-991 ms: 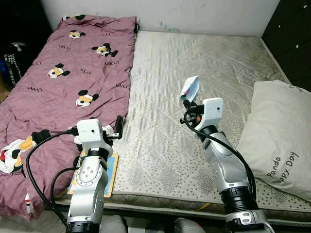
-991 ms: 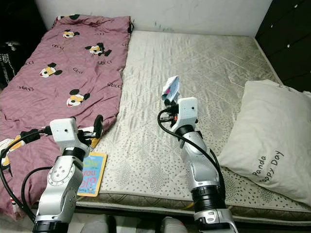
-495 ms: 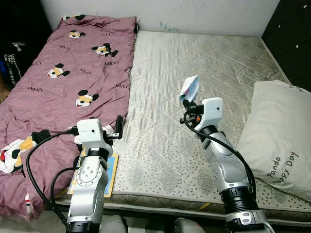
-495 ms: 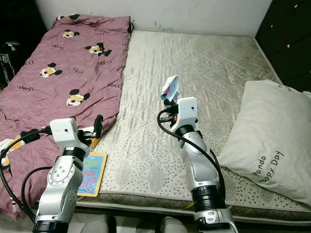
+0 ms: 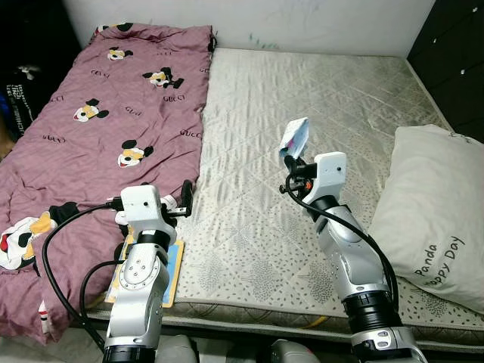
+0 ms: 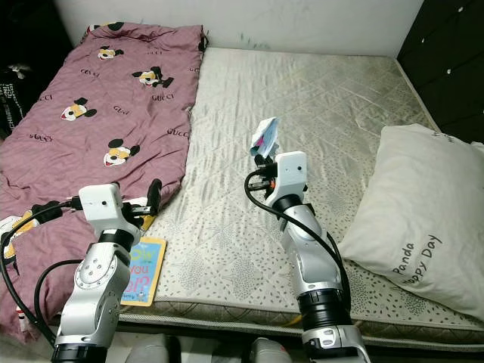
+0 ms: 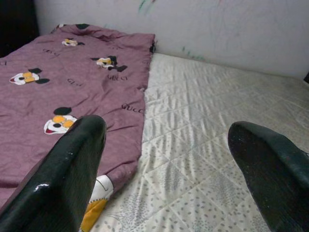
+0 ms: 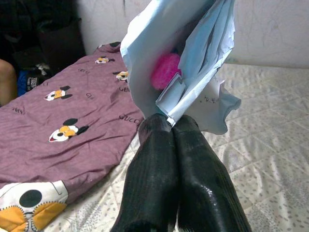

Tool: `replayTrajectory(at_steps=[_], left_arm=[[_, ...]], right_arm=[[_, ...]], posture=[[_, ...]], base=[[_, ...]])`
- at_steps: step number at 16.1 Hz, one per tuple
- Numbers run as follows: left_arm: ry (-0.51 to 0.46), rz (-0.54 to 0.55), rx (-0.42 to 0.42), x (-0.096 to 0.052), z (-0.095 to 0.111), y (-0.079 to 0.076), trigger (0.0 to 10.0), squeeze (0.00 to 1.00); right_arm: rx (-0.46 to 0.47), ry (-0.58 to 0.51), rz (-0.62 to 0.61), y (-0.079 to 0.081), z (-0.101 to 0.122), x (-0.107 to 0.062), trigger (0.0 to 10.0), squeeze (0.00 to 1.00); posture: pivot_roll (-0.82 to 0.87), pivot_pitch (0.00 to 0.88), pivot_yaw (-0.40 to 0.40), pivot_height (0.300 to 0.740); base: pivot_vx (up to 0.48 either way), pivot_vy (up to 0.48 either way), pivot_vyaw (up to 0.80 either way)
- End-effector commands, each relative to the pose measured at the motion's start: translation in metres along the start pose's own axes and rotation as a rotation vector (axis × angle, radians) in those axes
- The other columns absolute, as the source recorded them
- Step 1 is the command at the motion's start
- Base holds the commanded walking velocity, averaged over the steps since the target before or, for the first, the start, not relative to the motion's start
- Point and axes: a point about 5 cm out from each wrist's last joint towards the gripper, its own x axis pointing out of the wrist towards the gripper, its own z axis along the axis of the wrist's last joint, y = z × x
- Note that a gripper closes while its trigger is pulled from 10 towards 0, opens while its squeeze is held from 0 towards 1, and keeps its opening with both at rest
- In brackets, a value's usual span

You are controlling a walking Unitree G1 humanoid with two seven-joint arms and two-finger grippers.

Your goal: Clean up the room

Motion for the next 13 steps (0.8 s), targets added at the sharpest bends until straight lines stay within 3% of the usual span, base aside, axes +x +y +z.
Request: replayTrajectory(at_steps=[1,13], left_arm=[[-0.003,0.002,-0.006,0.0002,0.0005,0.0001,10.0,0.0],[-0.002,0.001,-0.01,-0.0005,0.0001,-0.0004,10.0,0.0]], right_arm=[[-0.007,-0.001,0.005,-0.0004,0.0008,0.0009,10.0,0.0],[-0.008,-0.004,0.011,0.0,0.0014,0.0019,10.0,0.0]], posture=[[0.0,0.053,-0.014,0.74],[0.0,0.052,-0.017,0.74]], base=[[0.0,0.326,0.0],[0.0,0.342,0.0]])
